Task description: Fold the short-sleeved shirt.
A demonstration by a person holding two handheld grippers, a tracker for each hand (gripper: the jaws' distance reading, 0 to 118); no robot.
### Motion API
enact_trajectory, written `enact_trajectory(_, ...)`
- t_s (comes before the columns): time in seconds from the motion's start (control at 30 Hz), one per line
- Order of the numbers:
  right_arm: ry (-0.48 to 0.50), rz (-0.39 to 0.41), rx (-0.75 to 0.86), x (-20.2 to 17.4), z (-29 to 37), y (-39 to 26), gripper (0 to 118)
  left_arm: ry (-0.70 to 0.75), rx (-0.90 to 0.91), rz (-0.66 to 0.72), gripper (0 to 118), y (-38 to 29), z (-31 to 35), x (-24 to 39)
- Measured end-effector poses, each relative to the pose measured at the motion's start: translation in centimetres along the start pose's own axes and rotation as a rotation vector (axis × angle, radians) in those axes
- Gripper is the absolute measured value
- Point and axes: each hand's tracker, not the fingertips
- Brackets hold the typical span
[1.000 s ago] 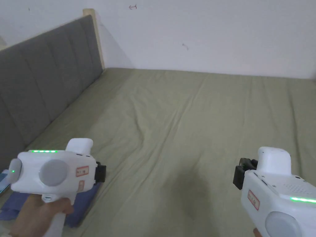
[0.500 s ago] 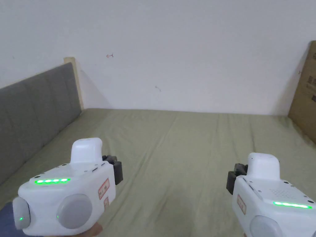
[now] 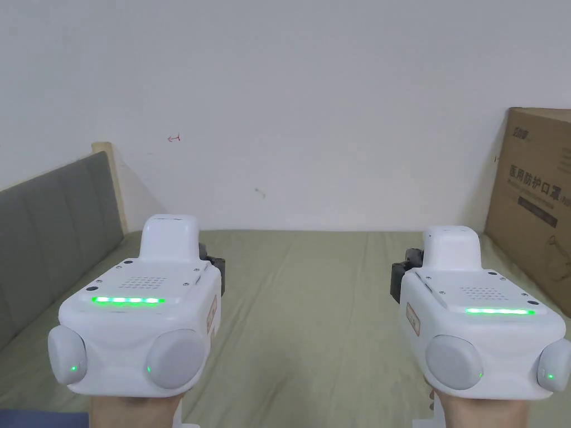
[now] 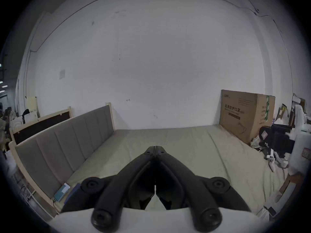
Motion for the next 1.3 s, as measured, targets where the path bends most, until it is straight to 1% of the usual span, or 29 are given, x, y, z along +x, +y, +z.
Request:
enact_trajectory(0.1,0.018,-0.027,0.013,0.1,0.5,0.7,1,0.021,0.023,-0.027,0,0.5,0.5,0.3)
enact_trajectory(0.23,-0.006,0.007,0.033,-0.2,0.9,1.1,1,0.009,0.044,-0.002,0,1.1,1.2,0.0)
enact_trajectory(0.33,0.0,-0.005,0.038,0.0,1.3,1.4,1,0.043,0.065,-0.039,0,1.2,1.4,0.4)
enact_trajectory(0.47,-0.013,0.012,0.046,-0.1,1.5,1.5,1,0.019,0.062,-0.031,0,1.4,1.5,0.3)
enact_trajectory(0.5,-0.016,0.014,0.045,-0.2,1.5,1.5,3,0.021,0.062,-0.032,3,1.4,1.5,0.4)
enact_trajectory(0.53,-0.016,0.017,0.047,-0.2,1.5,1.5,6,0.032,0.065,-0.044,9,1.4,1.5,0.6)
enact_trajectory(0.57,-0.016,0.017,0.049,-0.2,1.5,1.5,12,0.039,0.071,-0.06,19,1.3,1.6,0.7)
enact_trajectory(0.6,-0.018,0.015,0.049,-0.2,1.5,1.5,20,0.043,0.075,-0.064,39,1.3,1.6,0.8)
enact_trajectory(0.67,-0.017,0.003,0.053,-0.1,1.4,1.5,29,0.025,0.079,-0.053,72,1.2,1.7,0.7)
enact_trajectory(0.7,-0.017,-0.001,0.057,-0.1,1.5,1.5,37,0.02,0.077,-0.045,93,1.2,1.7,0.7)
enact_trajectory(0.73,-0.017,-0.005,0.066,-0.1,1.5,1.5,48,0.017,0.069,-0.038,105,1.2,1.7,0.7)
enact_trajectory(0.77,-0.018,-0.009,0.076,0.0,1.6,1.5,65,0.02,0.066,-0.031,112,1.2,1.6,0.7)
enact_trajectory(0.8,-0.021,-0.011,0.082,0.0,1.6,1.5,82,0.028,0.066,-0.027,114,1.1,1.6,0.8)
enact_trajectory(0.83,-0.021,-0.017,0.087,0.1,1.8,1.5,87,0.035,0.072,-0.021,114,1.1,1.7,0.7)
enact_trajectory(0.9,-0.012,-0.034,0.096,0.3,2.0,1.5,89,0.035,0.077,-0.012,114,1.0,1.7,0.7)
enact_trajectory(0.97,-0.01,-0.034,0.095,0.3,1.9,1.5,89,0.026,0.07,-0.002,114,1.0,1.7,0.6)
enact_trajectory(1.17,-0.005,-0.018,0.085,0.2,1.6,1.1,89,0.016,0.031,-0.037,113,0.6,1.4,1.1)
enact_trajectory(1.3,0.001,-0.003,0.079,-0.1,1.4,0.8,89,0.006,0.057,-0.034,113,0.0,1.9,1.0)
